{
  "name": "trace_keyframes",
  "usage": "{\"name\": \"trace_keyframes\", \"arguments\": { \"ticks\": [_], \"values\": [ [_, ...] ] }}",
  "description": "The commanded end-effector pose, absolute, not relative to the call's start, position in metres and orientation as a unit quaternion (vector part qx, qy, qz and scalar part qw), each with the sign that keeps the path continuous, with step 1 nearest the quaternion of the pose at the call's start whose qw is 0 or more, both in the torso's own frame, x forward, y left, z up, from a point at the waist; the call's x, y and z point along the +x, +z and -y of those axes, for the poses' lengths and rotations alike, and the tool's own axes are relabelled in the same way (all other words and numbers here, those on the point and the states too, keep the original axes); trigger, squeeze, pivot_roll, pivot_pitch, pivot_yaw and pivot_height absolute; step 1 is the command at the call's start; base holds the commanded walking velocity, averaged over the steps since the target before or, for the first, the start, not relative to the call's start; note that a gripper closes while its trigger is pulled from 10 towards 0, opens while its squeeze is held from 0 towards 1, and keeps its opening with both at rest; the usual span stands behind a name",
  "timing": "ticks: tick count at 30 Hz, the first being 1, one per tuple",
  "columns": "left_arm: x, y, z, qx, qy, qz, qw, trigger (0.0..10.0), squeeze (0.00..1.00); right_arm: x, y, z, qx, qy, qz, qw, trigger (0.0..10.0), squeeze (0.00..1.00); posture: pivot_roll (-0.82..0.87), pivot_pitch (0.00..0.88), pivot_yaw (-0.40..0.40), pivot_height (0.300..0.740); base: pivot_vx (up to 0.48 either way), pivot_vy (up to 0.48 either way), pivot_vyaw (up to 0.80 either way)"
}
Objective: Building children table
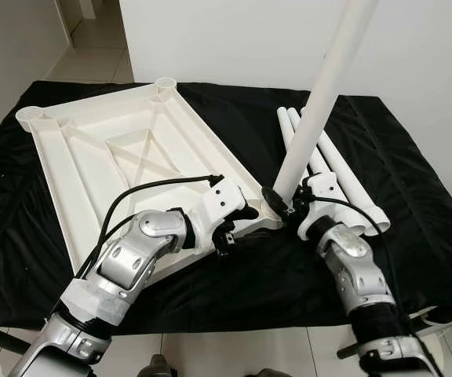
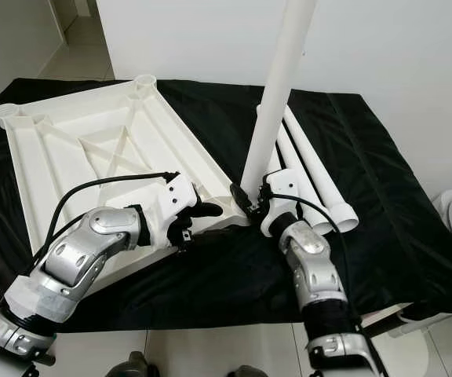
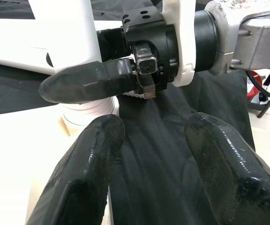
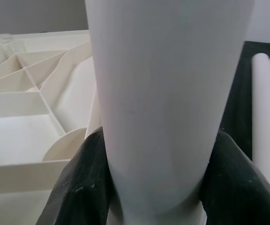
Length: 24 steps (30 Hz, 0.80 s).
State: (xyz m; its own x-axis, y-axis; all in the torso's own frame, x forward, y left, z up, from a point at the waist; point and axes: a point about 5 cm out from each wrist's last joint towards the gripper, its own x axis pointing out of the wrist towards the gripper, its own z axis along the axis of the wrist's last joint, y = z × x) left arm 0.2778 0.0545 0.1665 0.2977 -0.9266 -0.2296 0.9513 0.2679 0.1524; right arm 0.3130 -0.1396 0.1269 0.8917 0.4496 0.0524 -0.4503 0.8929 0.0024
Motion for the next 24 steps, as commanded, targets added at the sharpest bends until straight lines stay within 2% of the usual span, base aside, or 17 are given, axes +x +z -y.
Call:
{"name": "trace_keyframes", "arguments": {
  "ticks": [1,2,3,6,8,9,14,15,18,19,24],
  "values": [
    [0.278,0.166,-0.054,0.135,-0.597,-0.049,0.789,10.0,0.0,0.308,0.112,0.139,0.025,0.225,-0.009,0.974,4.3,0.0,0.03,0.0,-0.026,0.74,0.0,0.0,0.0],
    [0.28,0.165,-0.054,0.132,-0.588,-0.055,0.796,10.0,0.0,0.308,0.114,0.135,0.04,0.192,-0.006,0.981,10.0,0.0,0.03,0.0,-0.028,0.74,0.0,0.0,0.0],
    [0.283,0.165,-0.054,0.126,-0.575,-0.058,0.806,10.0,0.0,0.309,0.115,0.132,0.056,0.141,-0.008,0.988,10.0,0.0,0.03,0.0,-0.032,0.74,0.0,0.0,0.0],
    [0.286,0.165,-0.054,0.123,-0.563,-0.059,0.815,10.0,0.0,0.31,0.116,0.129,0.076,0.102,-0.008,0.992,10.0,0.0,0.03,0.0,-0.034,0.74,0.0,0.0,0.0],
    [0.303,0.169,-0.05,0.112,-0.491,-0.052,0.863,10.0,0.0,0.308,0.117,0.12,0.113,0.005,-0.01,0.994,10.0,0.0,0.03,0.0,-0.039,0.74,0.0,0.0,0.0],
    [0.309,0.171,-0.05,0.103,-0.465,-0.051,0.878,10.0,0.0,0.307,0.117,0.116,0.124,-0.012,-0.011,0.992,10.0,0.0,0.03,0.0,-0.038,0.74,0.0,0.0,0.0],
    [0.317,0.175,-0.05,0.087,-0.427,-0.045,0.899,10.0,0.0,0.306,0.12,0.114,0.115,-0.004,0.0,0.993,10.0,0.0,0.03,0.0,-0.037,0.74,0.0,0.0,0.0],
    [0.321,0.177,-0.051,0.082,-0.414,-0.043,0.906,10.0,0.0,0.305,0.121,0.116,0.108,0.004,0.005,0.994,10.0,0.1,0.03,0.0,-0.038,0.74,0.0,0.0,0.0],
    [0.323,0.178,-0.051,0.08,-0.405,-0.042,0.91,10.0,0.0,0.304,0.122,0.118,0.104,0.008,0.008,0.995,10.0,0.1,0.03,0.0,-0.038,0.74,0.0,0.0,0.0],
    [0.324,0.178,-0.052,0.076,-0.401,-0.045,0.912,10.0,0.0,0.303,0.122,0.119,0.103,0.012,0.012,0.994,10.0,1.0,0.03,0.0,-0.039,0.74,0.0,0.0,0.0],
    [0.326,0.179,-0.053,0.074,-0.395,-0.046,0.914,10.0,0.0,0.3,0.125,0.123,0.099,0.008,0.022,0.995,10.0,1.0,0.03,0.0,-0.038,0.74,0.0,0.0,0.0]
  ]
}}
